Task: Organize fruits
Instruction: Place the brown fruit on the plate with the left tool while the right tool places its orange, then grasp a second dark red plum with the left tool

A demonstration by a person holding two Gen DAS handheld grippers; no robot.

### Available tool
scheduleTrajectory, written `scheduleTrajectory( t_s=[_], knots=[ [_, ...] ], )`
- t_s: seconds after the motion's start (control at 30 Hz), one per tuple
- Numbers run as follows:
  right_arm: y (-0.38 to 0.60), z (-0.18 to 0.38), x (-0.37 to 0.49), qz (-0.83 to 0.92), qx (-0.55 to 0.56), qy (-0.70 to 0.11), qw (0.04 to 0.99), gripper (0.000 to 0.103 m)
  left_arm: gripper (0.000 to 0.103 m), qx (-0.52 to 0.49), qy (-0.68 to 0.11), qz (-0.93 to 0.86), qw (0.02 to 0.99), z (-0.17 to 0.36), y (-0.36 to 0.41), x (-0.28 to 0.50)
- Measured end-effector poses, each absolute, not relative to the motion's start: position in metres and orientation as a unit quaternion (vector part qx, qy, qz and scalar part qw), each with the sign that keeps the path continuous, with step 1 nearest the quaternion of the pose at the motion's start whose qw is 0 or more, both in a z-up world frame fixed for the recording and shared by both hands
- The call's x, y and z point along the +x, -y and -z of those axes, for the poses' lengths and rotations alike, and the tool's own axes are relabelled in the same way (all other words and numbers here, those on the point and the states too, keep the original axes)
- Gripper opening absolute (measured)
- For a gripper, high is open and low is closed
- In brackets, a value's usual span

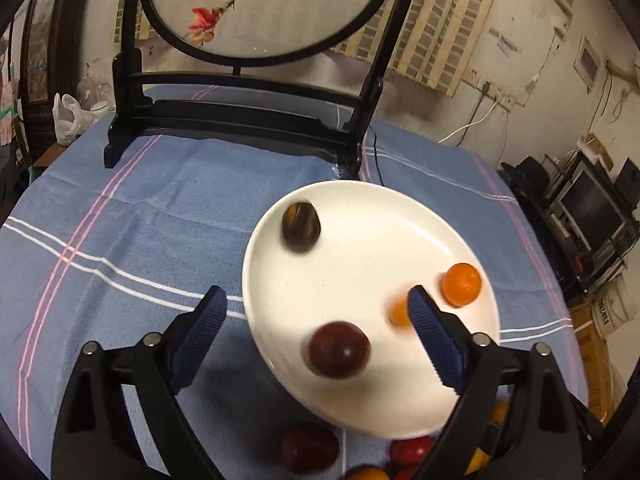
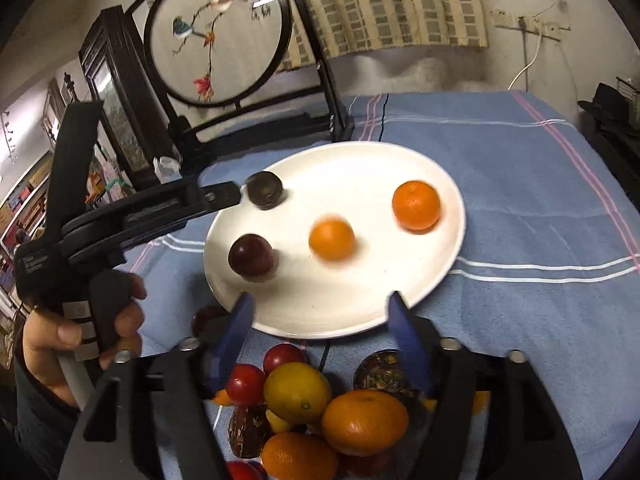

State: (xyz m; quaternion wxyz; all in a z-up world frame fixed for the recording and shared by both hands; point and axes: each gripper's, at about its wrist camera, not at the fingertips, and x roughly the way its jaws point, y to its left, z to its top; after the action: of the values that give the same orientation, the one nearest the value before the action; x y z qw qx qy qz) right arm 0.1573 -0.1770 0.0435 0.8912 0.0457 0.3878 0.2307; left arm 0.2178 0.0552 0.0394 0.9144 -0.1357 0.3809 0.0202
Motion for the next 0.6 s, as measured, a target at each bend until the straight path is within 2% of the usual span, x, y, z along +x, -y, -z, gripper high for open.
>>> scheduleTrajectory(
  t_s=[0.17,0.4,0.53,0.6],
  knots=[
    [0.189,-0.048,0.152,-0.222,0.015,-0.388,0.894,0.09,0.097,-0.103,-0.372,-0.017,0.922,-0.044,-0.048,0.192],
    [0.204,-0.055,0.147,-0.206,0.009,-0.378,0.902,0.09,0.097,-0.051,-0.377,0.008,0.925,-0.028,-0.044,0.142],
    [0.21,-0.053,0.146,-0.198,0.013,-0.378,0.904,0.09,0.097,-0.031,-0.412,0.023,0.91,-0.003,-0.041,0.133],
    [0.212,-0.052,0.145,-0.197,0.018,-0.378,0.904,0.09,0.094,-0.026,-0.424,0.029,0.905,0.003,-0.04,0.134]
  ],
)
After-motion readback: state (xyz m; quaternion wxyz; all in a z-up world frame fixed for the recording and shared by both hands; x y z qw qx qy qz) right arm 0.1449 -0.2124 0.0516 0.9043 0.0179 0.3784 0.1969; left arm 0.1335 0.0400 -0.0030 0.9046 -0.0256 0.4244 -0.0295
